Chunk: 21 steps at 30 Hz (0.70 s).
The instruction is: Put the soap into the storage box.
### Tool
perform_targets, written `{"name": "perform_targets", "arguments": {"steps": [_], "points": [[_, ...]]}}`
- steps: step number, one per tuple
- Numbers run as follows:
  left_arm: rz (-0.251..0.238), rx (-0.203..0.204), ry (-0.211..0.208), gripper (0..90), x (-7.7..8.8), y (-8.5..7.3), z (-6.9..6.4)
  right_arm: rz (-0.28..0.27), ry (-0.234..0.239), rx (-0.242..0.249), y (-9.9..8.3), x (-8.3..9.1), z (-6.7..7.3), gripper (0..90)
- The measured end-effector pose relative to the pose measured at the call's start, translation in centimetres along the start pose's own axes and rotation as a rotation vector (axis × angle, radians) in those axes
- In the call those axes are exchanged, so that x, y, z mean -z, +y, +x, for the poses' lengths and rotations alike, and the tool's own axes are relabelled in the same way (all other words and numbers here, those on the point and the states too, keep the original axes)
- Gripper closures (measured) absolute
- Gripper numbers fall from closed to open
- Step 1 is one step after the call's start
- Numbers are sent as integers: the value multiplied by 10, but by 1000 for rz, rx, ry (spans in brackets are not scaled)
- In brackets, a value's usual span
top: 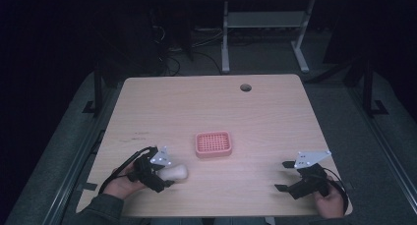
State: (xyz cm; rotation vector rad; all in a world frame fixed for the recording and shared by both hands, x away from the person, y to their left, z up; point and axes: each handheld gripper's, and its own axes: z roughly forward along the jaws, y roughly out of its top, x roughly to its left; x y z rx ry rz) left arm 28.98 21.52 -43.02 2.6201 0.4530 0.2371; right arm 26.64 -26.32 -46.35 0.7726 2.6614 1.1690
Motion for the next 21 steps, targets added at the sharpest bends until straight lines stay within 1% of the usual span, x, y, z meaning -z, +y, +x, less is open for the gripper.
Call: {"name": "perform_targets", "arguments": {"steps": [3,7,13,15,19,21], "points": [[2,-8,-8,249,-2,2,1,1,1,1,0,0,0,141],[9,-3,-14,279,-5,4,3,2,2,0,0,0,0,141],[17,-8,-18,312,-7,7,4,5,4,2,0,-1,0,141],[20,-14,-28,341,-9,8,4,5,3,2,0,-1,0,141],[42,-19,-46,386,-13,9,5,6,3,2,0,-1,0,141],[46,-17,-52,395,-14,9,5,5,4,2,0,-1,0,141]]}}
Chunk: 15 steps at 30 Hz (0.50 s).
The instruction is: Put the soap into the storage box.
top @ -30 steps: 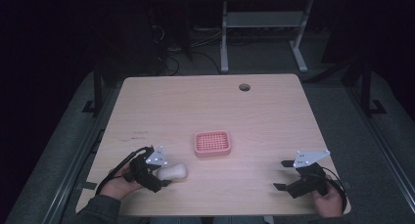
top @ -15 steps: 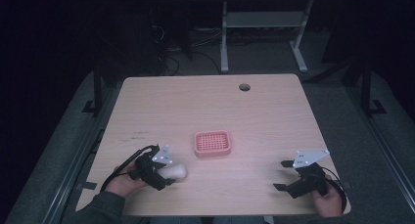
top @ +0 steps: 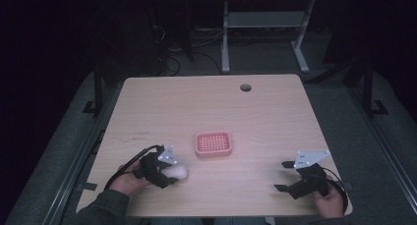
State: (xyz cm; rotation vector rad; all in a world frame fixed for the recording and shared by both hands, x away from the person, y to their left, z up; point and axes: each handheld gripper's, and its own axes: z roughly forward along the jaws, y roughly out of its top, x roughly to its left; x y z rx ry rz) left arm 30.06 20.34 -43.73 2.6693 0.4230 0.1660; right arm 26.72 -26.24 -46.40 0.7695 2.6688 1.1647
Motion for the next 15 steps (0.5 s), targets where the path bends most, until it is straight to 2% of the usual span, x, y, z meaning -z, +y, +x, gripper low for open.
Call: {"name": "perform_targets", "arguments": {"steps": [6,15], "points": [[7,3,-16,446,-1,0,0,0,1,1,0,0,0,141],[12,9,-16,460,-4,-1,1,0,1,2,0,0,0,141]]}}
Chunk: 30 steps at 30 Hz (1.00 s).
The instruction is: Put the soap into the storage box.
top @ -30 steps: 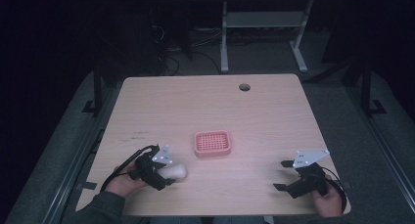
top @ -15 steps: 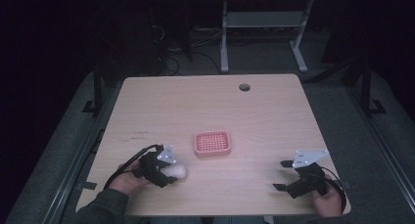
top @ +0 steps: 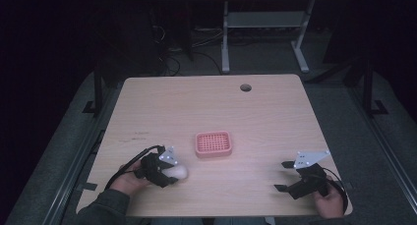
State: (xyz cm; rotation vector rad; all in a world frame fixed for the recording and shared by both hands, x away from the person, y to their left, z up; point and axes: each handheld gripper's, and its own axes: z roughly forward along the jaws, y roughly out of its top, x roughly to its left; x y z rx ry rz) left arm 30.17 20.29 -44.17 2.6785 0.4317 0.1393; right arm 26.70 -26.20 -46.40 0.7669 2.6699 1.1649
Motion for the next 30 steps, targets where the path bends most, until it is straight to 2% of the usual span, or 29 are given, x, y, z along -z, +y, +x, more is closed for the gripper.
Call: {"name": "perform_targets", "arguments": {"steps": [14,27,30], "points": [[-2,5,-23,480,-2,0,3,-1,2,0,0,-1,0,141],[12,2,-25,494,-1,2,1,-8,0,-2,0,1,0,141],[17,-11,-15,495,0,3,-1,-9,-1,-2,0,1,0,141]]}}
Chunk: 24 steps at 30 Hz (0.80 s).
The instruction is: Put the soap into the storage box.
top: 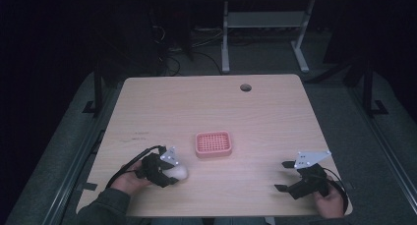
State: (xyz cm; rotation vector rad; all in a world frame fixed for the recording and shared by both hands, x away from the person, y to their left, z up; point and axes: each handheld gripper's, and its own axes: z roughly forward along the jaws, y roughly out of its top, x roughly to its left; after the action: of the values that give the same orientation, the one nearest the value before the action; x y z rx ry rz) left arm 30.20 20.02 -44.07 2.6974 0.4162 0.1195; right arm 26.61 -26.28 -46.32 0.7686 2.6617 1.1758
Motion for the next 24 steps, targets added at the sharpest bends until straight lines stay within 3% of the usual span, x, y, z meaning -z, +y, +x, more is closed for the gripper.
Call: {"name": "perform_targets", "arguments": {"steps": [16,24], "points": [[-17,1,14,495,8,4,-3,-16,-10,-6,-1,4,0,141],[-27,-16,19,495,12,15,1,-24,-14,-11,-2,5,0,141]]}}
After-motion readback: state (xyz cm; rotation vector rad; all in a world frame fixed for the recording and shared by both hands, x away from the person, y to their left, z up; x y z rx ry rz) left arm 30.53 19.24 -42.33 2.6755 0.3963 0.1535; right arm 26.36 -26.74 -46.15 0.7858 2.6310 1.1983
